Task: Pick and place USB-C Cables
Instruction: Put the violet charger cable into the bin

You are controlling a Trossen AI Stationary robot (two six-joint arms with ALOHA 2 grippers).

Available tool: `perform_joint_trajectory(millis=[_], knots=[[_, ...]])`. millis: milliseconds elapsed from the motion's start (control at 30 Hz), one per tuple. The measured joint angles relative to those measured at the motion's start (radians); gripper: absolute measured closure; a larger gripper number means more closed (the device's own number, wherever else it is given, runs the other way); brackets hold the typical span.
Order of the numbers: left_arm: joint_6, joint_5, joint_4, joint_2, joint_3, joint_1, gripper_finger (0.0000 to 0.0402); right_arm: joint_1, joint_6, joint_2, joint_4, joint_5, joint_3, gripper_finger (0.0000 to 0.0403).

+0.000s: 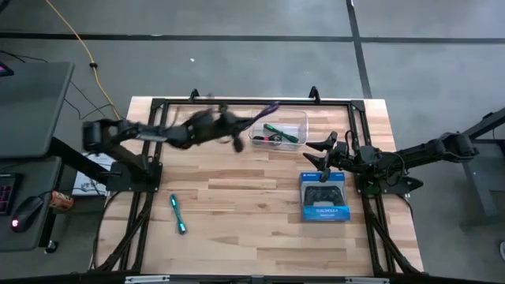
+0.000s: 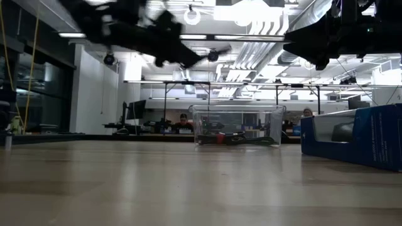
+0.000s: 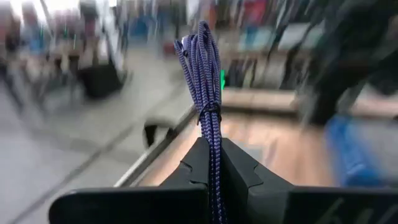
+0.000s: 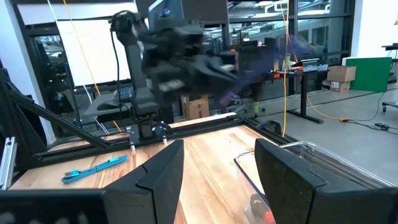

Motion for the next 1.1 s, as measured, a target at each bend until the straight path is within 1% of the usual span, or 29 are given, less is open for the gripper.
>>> perform_joint_trajectory(millis=[67,200,300,400,500,800,867,1000,1100], knots=[[0.003,-0.024,-0.132,0.090,0.137,0.016,0.0401,0.000,0.000,0.000,-0.003,0.000,0.000,0.0213],[0.020,-0.001,-0.265,0.254,0.347,0.034,0.0401,0.000,0.000,0.000,-0.018,0.000,0.000,0.0213],[0.029,0.019,-0.351,0.346,0.456,0.032,0.0401,0.000,-0.007,0.000,-0.025,0.000,0.000,0.0213],[0.029,0.053,-0.395,0.410,0.520,0.030,0.0401,0.000,-0.007,0.000,-0.024,0.000,0.000,0.0213],[0.050,0.063,-0.423,0.462,0.546,0.030,0.0401,0.000,-0.005,0.000,-0.024,0.000,0.000,0.0213],[0.096,-0.022,-0.436,0.565,0.582,0.043,0.0401,0.000,-0.007,0.000,-0.020,0.001,0.000,0.0213],[0.099,-0.002,-0.439,0.571,0.587,0.047,0.0401,0.000,-0.007,0.000,-0.021,0.001,0.000,0.0213],[0.116,0.108,-0.451,0.573,0.587,0.047,0.0401,0.000,-0.007,0.000,-0.024,0.001,0.000,0.0213],[0.116,0.113,-0.444,0.573,0.587,0.048,0.0401,0.000,-0.007,0.000,-0.024,0.001,0.000,0.0213]])
